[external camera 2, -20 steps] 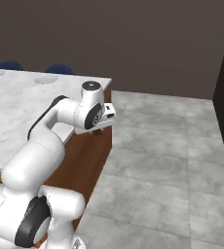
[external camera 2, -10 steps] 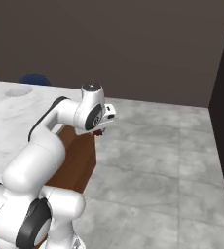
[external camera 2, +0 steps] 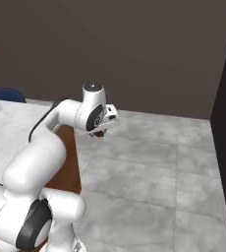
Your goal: Take the chicken drumsticks from the pan and place one on each plate on the dining counter.
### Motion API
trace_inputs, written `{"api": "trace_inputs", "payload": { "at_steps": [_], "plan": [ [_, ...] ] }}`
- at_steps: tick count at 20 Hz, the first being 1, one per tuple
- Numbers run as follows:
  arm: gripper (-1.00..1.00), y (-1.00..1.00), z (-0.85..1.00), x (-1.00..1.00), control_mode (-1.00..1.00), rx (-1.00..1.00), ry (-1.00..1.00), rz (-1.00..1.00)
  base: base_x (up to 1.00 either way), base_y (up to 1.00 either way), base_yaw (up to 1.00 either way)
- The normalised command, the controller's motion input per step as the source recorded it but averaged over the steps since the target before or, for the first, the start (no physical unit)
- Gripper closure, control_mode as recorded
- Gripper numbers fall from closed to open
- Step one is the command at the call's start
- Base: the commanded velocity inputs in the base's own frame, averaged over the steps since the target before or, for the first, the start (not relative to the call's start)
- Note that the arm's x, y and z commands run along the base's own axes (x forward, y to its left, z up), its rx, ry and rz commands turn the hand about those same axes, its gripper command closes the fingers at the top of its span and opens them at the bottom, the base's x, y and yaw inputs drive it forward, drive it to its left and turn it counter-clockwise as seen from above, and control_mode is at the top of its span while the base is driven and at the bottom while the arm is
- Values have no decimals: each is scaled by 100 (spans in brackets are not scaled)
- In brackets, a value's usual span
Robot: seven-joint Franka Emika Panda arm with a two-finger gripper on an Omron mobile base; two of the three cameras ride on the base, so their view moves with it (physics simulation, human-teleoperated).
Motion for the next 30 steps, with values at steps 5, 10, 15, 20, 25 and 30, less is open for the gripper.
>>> {"api": "trace_inputs", "payload": {
  "at_steps": [5,10,15,20,25,30],
  "plan": [
    [100,0,0,0,100,0,0,0,100,-34,2],
    [100,0,0,0,100,0,0,0,100,-17,24],
    [100,0,0,0,100,0,0,0,91,-8,64],
    [100,0,0,0,100,0,0,0,67,-7,83],
    [100,0,0,0,100,0,0,0,50,-8,94],
    [100,0,0,0,100,0,0,0,24,-12,100]
  ]
}}
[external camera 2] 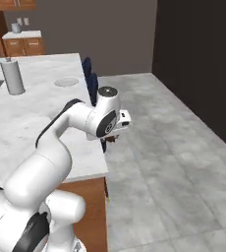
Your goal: Take the chicken drumsticks from the pan and place one on each plate on the dining counter.
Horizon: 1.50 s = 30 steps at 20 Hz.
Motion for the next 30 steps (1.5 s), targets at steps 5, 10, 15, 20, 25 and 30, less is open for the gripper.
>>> {"api": "trace_inputs", "payload": {
  "at_steps": [5,10,15,20,25,30],
  "plan": [
    [100,0,0,0,100,0,0,0,19,-4,97],
    [100,0,0,0,100,0,0,0,23,-2,40],
    [100,0,0,0,100,0,0,0,8,-21,0],
    [100,0,0,0,100,0,0,0,8,-23,0],
    [100,0,0,0,100,0,0,0,0,-3,0],
    [100,0,0,0,100,0,0,0,1,-1,0]
  ]
}}
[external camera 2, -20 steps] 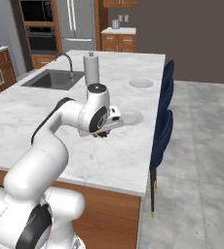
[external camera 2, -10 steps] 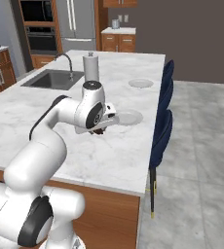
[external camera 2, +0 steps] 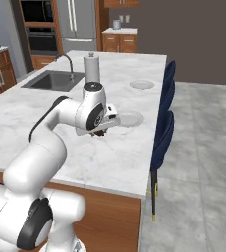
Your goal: Take the chicken drumsticks from the pan and place one on each plate on the dining counter.
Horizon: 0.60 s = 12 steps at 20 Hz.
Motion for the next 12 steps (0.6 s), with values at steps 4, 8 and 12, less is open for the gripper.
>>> {"api": "trace_inputs", "payload": {
  "at_steps": [4,8,12],
  "plan": [
    [100,-3,-3,30,-100,0,1,-1,16,-2,0],
    [100,-6,-11,92,-100,0,5,-4,0,0,0],
    [100,-3,-14,100,-100,0,10,-3,0,0,0]
  ]
}}
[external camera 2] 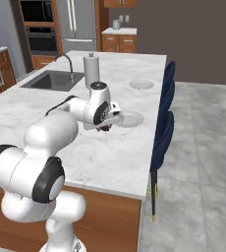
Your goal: Take the chicken drumsticks from the pan and place one on each plate on the dining counter.
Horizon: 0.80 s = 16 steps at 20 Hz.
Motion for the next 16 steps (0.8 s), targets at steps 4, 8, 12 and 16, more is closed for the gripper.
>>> {"api": "trace_inputs", "payload": {
  "at_steps": [4,8,12,16],
  "plan": [
    [100,-4,-11,99,-100,0,18,0,0,0,0],
    [100,-21,-3,90,-100,2,22,0,0,0,0],
    [100,-32,-7,79,-100,2,13,0,0,0,0],
    [100,-25,-13,75,-100,0,6,0,0,0,0]
  ]
}}
